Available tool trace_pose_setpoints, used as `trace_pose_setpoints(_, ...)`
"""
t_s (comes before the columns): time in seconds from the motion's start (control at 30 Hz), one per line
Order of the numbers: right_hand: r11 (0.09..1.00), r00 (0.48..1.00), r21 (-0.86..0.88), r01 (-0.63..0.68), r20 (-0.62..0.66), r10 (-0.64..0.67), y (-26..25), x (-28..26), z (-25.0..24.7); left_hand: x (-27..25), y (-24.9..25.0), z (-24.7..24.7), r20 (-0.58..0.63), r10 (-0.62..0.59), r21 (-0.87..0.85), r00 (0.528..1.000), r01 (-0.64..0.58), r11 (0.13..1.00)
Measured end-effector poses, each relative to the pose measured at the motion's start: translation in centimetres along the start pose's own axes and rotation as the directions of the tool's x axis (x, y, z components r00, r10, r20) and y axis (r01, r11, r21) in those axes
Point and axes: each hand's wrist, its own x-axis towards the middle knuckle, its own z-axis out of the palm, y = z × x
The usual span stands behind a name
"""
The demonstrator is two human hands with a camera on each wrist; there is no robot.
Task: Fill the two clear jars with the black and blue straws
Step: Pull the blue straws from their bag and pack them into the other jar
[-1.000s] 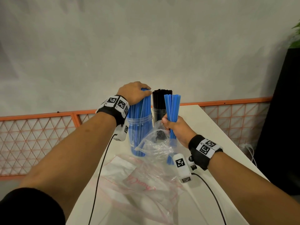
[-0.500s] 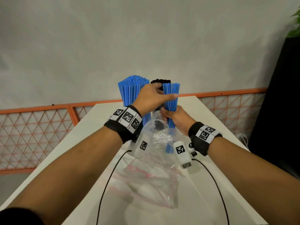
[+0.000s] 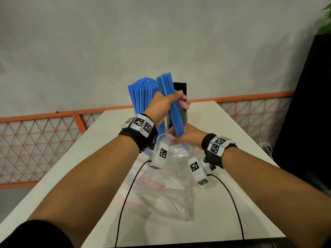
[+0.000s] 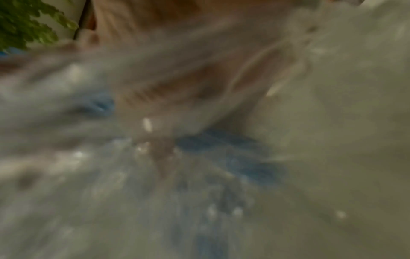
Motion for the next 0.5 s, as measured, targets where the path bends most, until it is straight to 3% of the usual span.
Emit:
trace_pose_setpoints(0.23, 0.991, 1.0, -0.129, -0.028, -0.01, 0.027, -0.1, 0.8, 0.2, -1.0, 8.2, -4.1, -0.174, 0.25, 0.025, 0.953, -0.249, 0.968)
trace_pose_setpoints(0.37, 0.987, 1.0, -0.164, -0.001, -0.027, -0.004, -1.1, 0.9, 0.0, -2.5, 7.2, -6.1, -0.16, 0.234, 0.148, 0.959, -0.211, 0.966)
trace_pose_setpoints(0.5, 0.974, 0.97, -0.214, 0.071, -0.212, -0.117, -2.4, 1.0, 0.1, -4.1, 3.2, -7.4, -0.19, 0.173, 0.184, 0.966, -0.138, 0.973)
